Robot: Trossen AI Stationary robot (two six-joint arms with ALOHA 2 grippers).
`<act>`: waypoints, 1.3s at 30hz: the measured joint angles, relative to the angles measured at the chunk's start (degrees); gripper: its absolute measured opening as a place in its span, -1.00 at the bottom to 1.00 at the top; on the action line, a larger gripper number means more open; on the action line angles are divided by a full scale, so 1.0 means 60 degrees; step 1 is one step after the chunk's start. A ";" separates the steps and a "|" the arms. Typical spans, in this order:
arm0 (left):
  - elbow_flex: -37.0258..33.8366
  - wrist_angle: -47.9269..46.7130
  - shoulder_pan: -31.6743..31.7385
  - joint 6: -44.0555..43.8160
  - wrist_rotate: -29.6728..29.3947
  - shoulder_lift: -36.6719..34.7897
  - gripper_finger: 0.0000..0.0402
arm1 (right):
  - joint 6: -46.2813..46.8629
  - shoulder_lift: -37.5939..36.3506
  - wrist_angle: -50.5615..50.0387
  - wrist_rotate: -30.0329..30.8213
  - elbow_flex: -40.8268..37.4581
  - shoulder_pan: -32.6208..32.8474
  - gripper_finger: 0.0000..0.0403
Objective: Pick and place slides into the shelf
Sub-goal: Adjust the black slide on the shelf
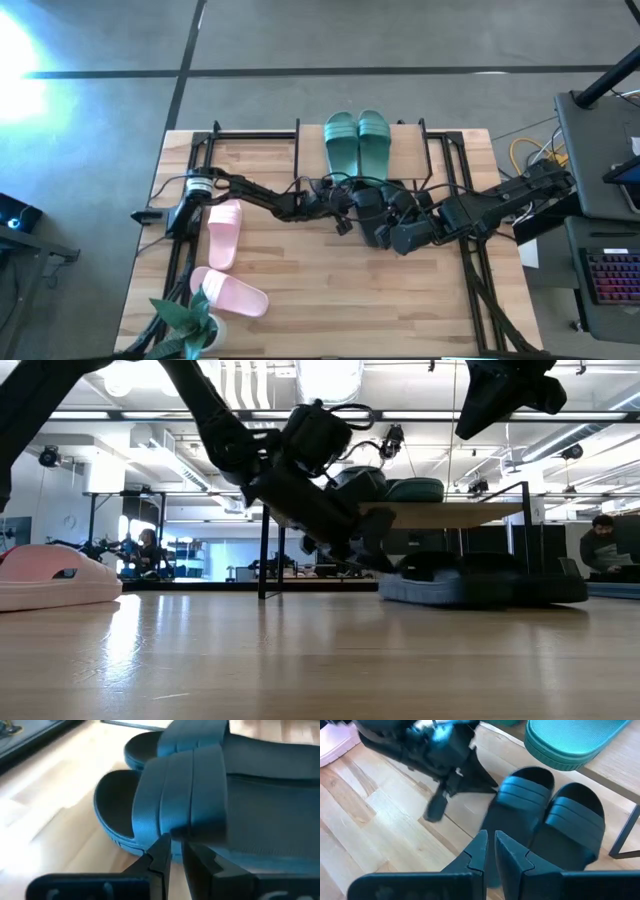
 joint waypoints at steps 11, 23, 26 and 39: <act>0.0801 -0.0394 0.0053 -0.0055 -0.0355 0.0351 -0.84 | 0.0073 0.0000 0.0047 -0.0080 0.0000 0.0004 -0.87; 0.0743 -0.4228 -0.0186 -0.0327 0.0403 -0.1053 -0.84 | -0.0193 -0.0004 -0.0029 -0.0133 -0.0013 0.0004 -0.87; 0.0656 -0.4576 -0.0642 -0.0508 0.1044 -0.1365 -0.84 | -0.0436 -0.0004 -0.0032 -0.0155 -0.0074 0.0000 -0.87; 0.0363 -0.4554 -0.1684 -0.0346 0.0618 -0.1623 -0.84 | -0.0707 -0.0004 -0.0011 -0.0231 -0.0375 0.0014 -0.87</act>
